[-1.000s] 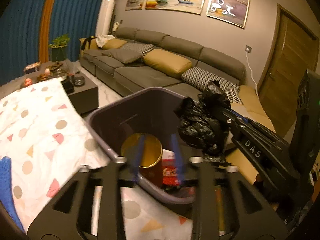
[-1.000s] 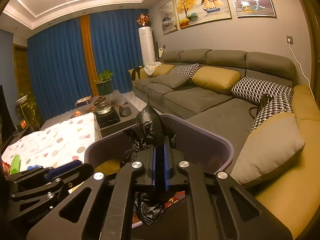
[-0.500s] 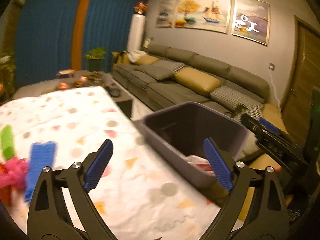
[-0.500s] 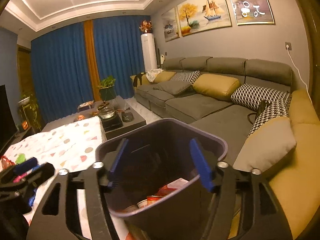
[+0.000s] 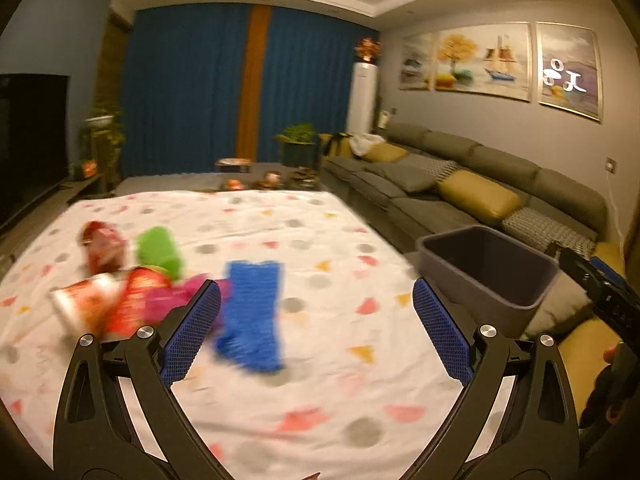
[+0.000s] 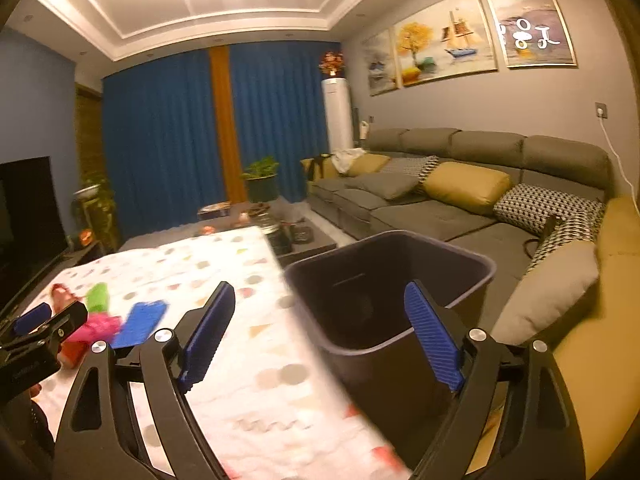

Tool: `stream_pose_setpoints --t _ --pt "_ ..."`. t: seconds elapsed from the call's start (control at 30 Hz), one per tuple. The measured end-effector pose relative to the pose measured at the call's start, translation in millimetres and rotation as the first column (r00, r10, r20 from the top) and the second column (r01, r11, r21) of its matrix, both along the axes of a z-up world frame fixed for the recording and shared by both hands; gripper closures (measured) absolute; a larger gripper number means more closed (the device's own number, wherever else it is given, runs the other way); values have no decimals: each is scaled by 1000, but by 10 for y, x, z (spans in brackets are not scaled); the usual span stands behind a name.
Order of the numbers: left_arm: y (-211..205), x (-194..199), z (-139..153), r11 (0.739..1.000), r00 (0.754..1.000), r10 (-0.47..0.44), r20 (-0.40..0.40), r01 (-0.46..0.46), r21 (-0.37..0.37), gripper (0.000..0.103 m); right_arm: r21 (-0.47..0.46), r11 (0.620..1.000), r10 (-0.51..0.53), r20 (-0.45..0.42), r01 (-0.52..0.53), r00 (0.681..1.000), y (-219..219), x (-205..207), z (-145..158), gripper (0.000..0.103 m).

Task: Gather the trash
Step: 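Move both grippers back toward the remaining trash on the table, then grasp the white-and-orange paper cup with the left gripper while the right grasps the pink bag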

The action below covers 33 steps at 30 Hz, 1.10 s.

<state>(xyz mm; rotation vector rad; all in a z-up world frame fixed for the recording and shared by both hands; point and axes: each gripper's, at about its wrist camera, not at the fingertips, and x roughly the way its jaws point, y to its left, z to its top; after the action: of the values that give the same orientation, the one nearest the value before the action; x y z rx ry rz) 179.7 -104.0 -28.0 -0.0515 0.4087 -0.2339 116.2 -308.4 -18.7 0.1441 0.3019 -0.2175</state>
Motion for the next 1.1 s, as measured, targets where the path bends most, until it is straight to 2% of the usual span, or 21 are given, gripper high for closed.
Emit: stream_pose_setpoints --t 0.27,0.5,0.6,0.77,1.1 --pt "911 -272 -39 983 983 184 2 -185 10 8 -9 992 129 -4 -129 992 704 -54 -35 19" --pt "1529 -383 -80 958 958 286 -2 -286 0 8 -27 967 252 -34 -253 967 1305 38 -81 19" --pt "1657 -348 -121 956 955 295 -13 -295 -2 8 -37 957 287 -44 -289 957 1501 82 -109 19" --pt "1802 -256 -209 958 957 285 -54 -285 -5 14 -42 943 328 -62 -331 943 1767 168 -164 19" --pt "1886 179 -423 969 958 234 -165 -245 -45 33 -31 920 386 -107 -391 916 2126 456 -251 19"
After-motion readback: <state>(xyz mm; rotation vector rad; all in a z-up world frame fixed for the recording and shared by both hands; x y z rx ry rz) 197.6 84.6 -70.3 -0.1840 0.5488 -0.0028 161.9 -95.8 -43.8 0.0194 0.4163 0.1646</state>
